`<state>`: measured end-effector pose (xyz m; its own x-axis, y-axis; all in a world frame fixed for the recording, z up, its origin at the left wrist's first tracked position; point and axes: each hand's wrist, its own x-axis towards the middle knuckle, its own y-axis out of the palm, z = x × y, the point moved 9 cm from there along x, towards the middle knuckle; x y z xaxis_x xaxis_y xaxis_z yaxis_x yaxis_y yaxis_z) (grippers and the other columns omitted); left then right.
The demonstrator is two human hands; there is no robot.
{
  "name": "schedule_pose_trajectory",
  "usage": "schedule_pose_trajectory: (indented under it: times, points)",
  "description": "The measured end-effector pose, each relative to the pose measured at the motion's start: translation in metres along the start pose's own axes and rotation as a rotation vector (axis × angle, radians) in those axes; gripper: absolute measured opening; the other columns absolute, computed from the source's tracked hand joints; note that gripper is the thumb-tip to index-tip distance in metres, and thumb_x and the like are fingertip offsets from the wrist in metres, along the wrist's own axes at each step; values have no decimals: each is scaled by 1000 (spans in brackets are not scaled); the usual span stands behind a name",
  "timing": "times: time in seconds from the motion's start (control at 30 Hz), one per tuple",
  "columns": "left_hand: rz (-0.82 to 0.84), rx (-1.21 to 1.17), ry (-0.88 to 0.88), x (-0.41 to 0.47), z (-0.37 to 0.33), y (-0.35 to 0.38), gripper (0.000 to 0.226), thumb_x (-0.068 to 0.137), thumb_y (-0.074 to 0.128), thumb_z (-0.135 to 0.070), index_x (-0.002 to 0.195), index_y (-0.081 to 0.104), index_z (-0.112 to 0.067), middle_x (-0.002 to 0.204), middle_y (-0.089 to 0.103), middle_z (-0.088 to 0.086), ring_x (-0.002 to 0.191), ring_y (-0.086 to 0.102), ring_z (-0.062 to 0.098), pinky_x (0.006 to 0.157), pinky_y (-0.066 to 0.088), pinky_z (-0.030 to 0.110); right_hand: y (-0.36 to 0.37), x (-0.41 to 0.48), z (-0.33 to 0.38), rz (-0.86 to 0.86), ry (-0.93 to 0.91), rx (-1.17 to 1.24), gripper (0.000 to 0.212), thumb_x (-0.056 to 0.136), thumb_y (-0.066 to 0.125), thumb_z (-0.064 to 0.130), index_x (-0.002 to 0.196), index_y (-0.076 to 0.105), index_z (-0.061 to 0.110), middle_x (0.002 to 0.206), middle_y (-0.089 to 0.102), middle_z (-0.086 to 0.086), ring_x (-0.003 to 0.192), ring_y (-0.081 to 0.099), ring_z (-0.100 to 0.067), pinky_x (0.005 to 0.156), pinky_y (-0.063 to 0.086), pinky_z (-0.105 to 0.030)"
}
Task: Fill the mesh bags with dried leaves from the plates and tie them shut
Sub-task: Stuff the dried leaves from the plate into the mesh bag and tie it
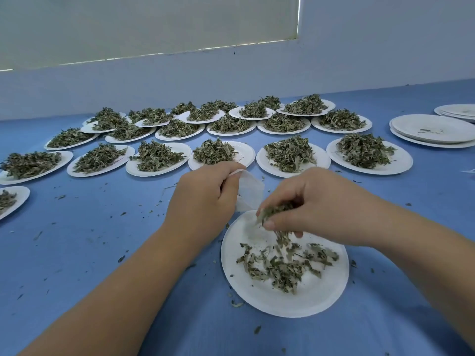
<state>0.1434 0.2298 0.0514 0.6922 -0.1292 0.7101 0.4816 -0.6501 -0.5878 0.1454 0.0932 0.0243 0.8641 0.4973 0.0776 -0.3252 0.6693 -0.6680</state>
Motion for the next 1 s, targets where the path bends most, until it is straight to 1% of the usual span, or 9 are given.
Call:
schedule_pose_trajectory:
  times: [0.1, 0.2, 0.33, 0.47, 0.57, 0.7, 0.77, 0.87, 1.0]
  points:
    - [0, 29, 30, 0, -5, 0, 23, 92, 53, -18, 99, 73, -13, 65, 52, -17, 66, 48, 6, 55, 37, 16, -12, 1, 3, -167, -29, 117, 10, 75, 80, 28, 79, 76, 36, 67, 70, 14, 54, 64, -7, 54, 52, -18]
    - [35, 34, 38, -1, -9, 7, 24, 91, 53, -18, 101, 74, -12, 65, 51, -16, 65, 44, 3, 55, 34, 17, -11, 2, 4, -295, -54, -1, 17, 77, 78, 27, 75, 73, 43, 72, 68, 17, 65, 61, -4, 59, 48, -15]
    - [113, 7, 38, -3, -14, 17, 26, 92, 47, -19, 96, 73, -17, 58, 52, -11, 54, 42, 8, 51, 37, 29, -5, 7, 5, -342, -50, -182, 24, 80, 74, 23, 99, 74, 38, 79, 65, 9, 71, 55, -6, 69, 44, -18]
    - [109, -31, 14, -3, -13, 16, 26, 94, 48, -19, 101, 73, -19, 54, 42, -19, 52, 42, -1, 51, 30, 20, -4, 8, 1, -370, -8, -188, 34, 77, 76, 28, 104, 60, 42, 86, 54, 22, 74, 49, 11, 64, 38, -1]
    - [78, -51, -11, -3, -10, 14, 25, 94, 51, -19, 104, 73, -18, 55, 48, -18, 53, 45, -4, 51, 27, 10, -6, 4, 2, -393, -7, -171, 38, 74, 79, 32, 95, 48, 41, 84, 52, 24, 76, 51, 10, 60, 40, -6]
    - [70, -79, 4, -3, -11, 14, 24, 93, 49, -20, 92, 73, -16, 58, 59, -5, 54, 48, 7, 49, 37, 23, -9, 2, 11, -440, -82, -207, 19, 77, 77, 27, 88, 62, 28, 85, 55, 15, 79, 53, -1, 71, 45, -18]
    - [65, -94, 5, -3, -11, 14, 24, 93, 49, -19, 92, 73, -17, 57, 56, -8, 53, 46, 5, 49, 35, 18, -6, 4, 14, -425, -93, -291, 14, 81, 73, 24, 93, 66, 25, 91, 57, 9, 86, 53, -8, 78, 46, -27]
    - [44, -101, 13, -3, -13, 12, 23, 93, 52, -14, 97, 74, -19, 58, 56, -13, 53, 46, -3, 49, 31, 9, -7, 4, 13, -419, -87, -256, 25, 80, 74, 25, 102, 64, 28, 100, 57, 10, 88, 55, -3, 79, 47, -21]
    - [8, -93, -8, -3, -10, 8, 22, 92, 54, -15, 101, 75, -14, 61, 53, -23, 57, 48, -12, 54, 30, 3, -15, -3, 16, -470, -147, -142, 24, 76, 78, 20, 88, 60, 32, 92, 54, 16, 87, 55, 2, 77, 48, -15]
